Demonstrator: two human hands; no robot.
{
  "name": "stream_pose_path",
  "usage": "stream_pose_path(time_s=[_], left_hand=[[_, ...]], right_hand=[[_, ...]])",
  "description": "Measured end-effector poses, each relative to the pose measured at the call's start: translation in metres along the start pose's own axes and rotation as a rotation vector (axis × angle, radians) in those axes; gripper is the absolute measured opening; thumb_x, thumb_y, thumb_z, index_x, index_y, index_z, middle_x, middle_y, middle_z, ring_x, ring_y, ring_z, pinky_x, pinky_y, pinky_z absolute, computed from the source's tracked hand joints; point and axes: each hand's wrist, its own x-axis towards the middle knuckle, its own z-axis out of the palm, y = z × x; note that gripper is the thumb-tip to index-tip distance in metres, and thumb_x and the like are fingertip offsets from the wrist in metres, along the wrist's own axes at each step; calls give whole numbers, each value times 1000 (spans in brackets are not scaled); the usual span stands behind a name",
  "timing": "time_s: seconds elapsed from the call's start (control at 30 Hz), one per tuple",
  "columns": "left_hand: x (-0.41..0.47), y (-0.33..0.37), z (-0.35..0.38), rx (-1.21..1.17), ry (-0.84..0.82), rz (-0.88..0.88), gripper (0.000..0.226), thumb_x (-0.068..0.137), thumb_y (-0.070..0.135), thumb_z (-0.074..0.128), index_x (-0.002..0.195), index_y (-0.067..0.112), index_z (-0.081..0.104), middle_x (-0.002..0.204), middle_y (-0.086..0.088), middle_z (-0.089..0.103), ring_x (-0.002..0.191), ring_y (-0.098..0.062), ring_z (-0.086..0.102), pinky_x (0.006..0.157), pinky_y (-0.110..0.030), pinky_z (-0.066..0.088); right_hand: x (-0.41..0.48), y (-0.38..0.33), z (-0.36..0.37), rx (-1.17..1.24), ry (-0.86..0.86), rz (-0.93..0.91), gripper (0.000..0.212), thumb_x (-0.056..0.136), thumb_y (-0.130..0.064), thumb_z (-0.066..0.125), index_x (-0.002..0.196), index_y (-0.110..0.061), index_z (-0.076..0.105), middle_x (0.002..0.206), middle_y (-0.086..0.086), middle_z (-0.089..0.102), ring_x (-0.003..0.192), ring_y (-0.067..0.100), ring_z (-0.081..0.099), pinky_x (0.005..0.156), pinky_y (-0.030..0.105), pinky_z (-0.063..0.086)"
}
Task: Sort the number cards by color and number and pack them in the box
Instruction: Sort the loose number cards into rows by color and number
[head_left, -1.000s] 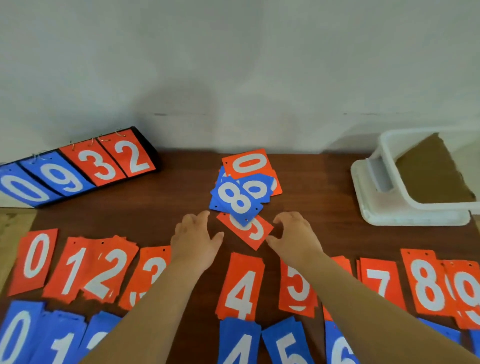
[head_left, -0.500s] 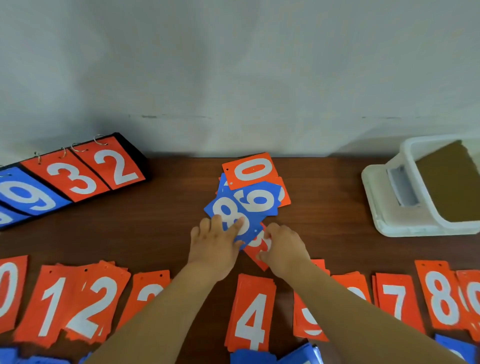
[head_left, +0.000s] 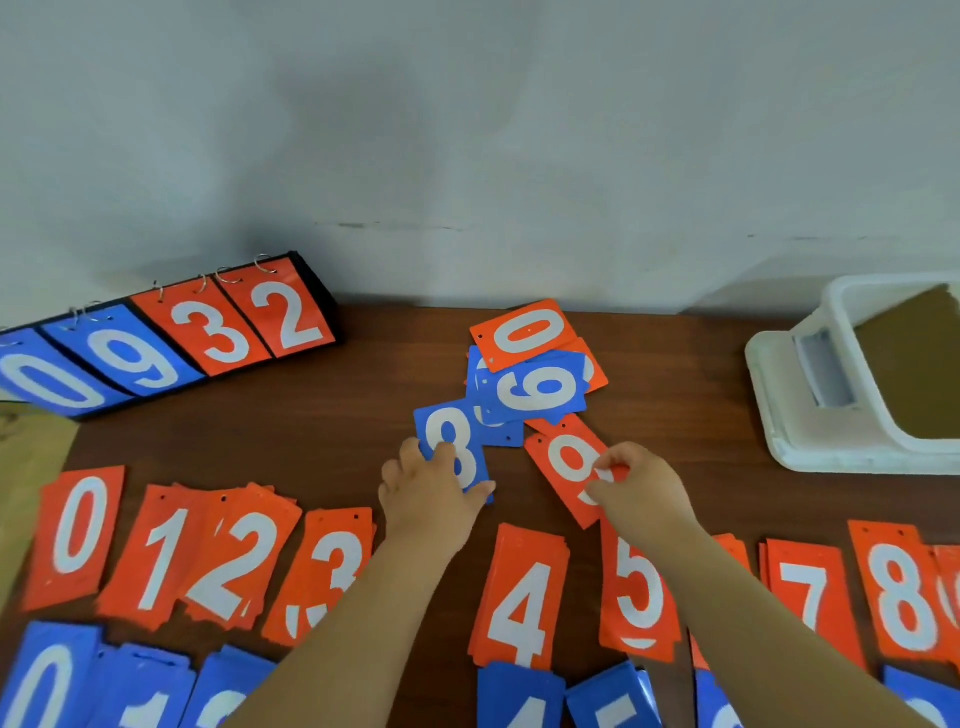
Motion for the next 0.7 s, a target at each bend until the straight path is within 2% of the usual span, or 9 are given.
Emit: stream_pose_path(time_s=[0.07,0.13,0.3,0.37,0.47,0.5,0.6,0.63,0.7], left_hand=[[4,14,2,-47,7,-100,80,85,66,65,149,34,28,154,-11,22,132,-35,34,103,-44,45],[8,22,3,-105,3,-175,83,85,57,72,149,36,25,151,-12,20,129,-34,35,98,-42,49],[11,21,7,-341,34,-269,78,79,39,85,140,37,38,130,-7,27,116,-29,43,78,-35,50],[8,15,5,-420,59,-250,70,82,26,84,139,33,44,128,-7,31,114,-29,50,80,-35,54],[-5,9,0,-530,129,-174,46,90,7,69,131,23,54,129,-8,51,115,-29,59,83,-36,57],[-14,9,-3,-542,169,-148,40,93,6,65,129,22,55,129,-8,56,118,-27,59,84,-34,55],[-53,23,-10,-564,320,-61,33,97,12,63,128,21,57,131,-3,60,122,-20,58,85,-27,49],[-69,32,-11,-584,344,-35,33,98,14,63,129,23,57,131,1,60,122,-17,58,82,-23,47],[-101,54,-7,-639,316,28,31,99,19,62,129,28,57,128,8,59,120,-13,58,74,-14,45]], right_hand=[[-7,7,-5,58,22,6,18,89,-24,72,100,-32,62,110,-8,61,85,14,65,64,29,55],[-15,15,-10,84,30,15,18,90,-25,73,98,-35,60,116,-7,61,94,17,67,66,29,57],[-35,29,-21,182,52,26,18,93,-26,72,101,-36,59,114,-8,61,88,14,70,63,26,59],[-44,35,-26,236,62,23,17,94,-24,71,102,-35,60,110,-9,62,80,10,69,56,22,56],[-58,50,-35,334,72,32,17,93,-20,70,99,-34,63,100,-12,66,78,11,71,61,31,62],[-63,57,-39,360,78,35,17,94,-20,70,100,-34,64,97,-13,67,74,9,71,61,30,62],[-77,78,-53,417,123,30,16,93,-20,70,103,-32,68,86,-7,72,55,5,66,48,23,51],[-82,86,-58,433,141,34,17,93,-20,70,104,-33,68,85,-6,73,57,11,68,49,26,53],[-93,105,-69,457,168,59,19,94,-22,70,106,-36,67,90,-8,73,69,19,72,61,34,62]])
